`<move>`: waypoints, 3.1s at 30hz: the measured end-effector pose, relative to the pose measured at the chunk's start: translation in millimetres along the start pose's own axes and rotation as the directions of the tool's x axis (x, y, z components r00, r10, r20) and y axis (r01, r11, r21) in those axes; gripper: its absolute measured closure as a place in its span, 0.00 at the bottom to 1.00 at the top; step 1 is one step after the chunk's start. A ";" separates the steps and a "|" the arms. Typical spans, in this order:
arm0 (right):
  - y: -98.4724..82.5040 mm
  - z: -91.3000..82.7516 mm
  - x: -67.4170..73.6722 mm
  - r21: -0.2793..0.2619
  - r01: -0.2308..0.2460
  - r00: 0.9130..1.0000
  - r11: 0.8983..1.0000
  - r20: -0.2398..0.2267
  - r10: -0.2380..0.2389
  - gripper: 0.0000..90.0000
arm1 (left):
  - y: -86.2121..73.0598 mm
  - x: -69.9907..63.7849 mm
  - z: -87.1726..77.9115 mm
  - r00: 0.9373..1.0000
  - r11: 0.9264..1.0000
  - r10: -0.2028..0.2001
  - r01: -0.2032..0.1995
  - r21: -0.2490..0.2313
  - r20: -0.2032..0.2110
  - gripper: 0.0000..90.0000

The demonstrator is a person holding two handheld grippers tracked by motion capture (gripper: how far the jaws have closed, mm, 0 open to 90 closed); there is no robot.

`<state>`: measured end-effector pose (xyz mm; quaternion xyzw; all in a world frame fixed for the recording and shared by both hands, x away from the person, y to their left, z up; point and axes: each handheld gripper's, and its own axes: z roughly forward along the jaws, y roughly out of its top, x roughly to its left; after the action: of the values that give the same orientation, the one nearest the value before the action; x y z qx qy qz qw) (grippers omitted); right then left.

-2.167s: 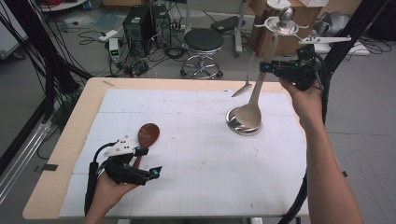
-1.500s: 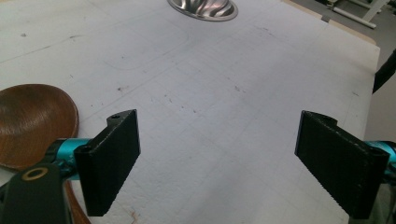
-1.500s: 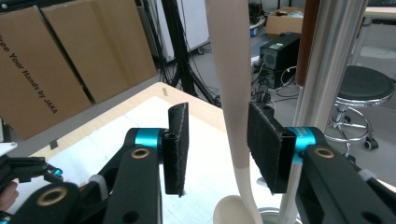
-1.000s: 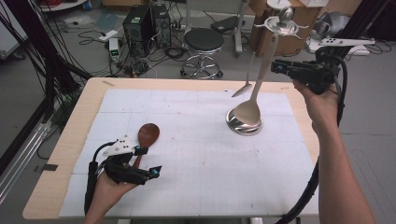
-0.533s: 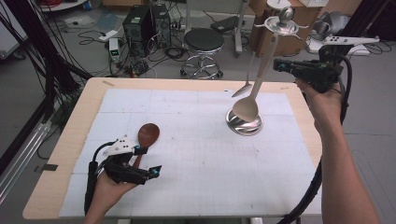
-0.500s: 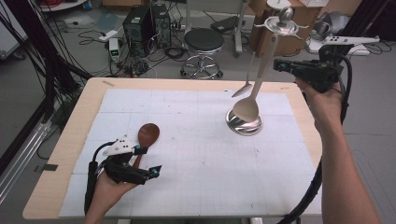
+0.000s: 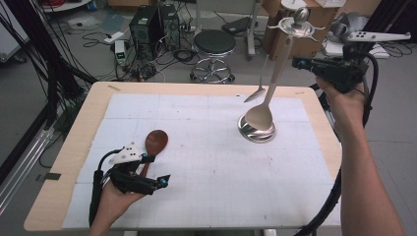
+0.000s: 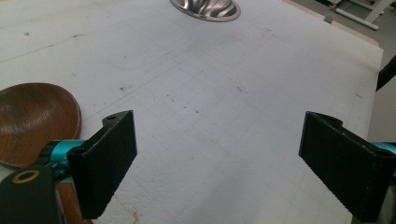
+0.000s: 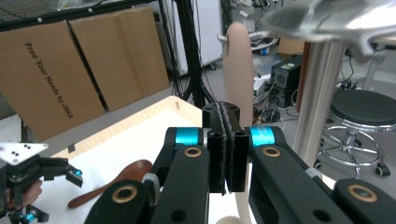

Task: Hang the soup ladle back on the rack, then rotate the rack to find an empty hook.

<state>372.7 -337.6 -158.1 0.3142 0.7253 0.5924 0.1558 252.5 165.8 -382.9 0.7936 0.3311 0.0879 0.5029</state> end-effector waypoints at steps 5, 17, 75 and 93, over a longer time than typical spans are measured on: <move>6.6 -0.4 -1.2 0.003 0.011 1.000 1.000 0.018 -0.011 1.00 | 0.0 1.1 -0.3 1.000 1.000 0.000 0.000 -0.002 0.004 0.13; 16.8 7.0 -4.7 -0.007 0.011 0.999 1.000 0.043 -0.010 1.00 | -0.4 2.2 -1.4 1.000 1.000 -0.005 0.005 -0.005 0.002 0.13; 10.8 11.0 -8.5 -0.055 0.028 1.000 0.998 0.008 -0.028 1.00 | -0.9 2.3 -3.4 1.000 1.000 -0.001 0.001 -0.004 -0.001 0.13; 5.9 -23.5 -30.8 -0.125 -0.007 1.000 0.992 0.024 0.010 1.00 | -1.7 3.2 -1.4 1.000 1.000 -0.003 0.003 0.002 -0.002 0.13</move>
<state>383.4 -374.6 -151.2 0.3142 0.6835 0.6334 0.1815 253.5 169.3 -384.4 0.7936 0.3329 0.0878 0.5016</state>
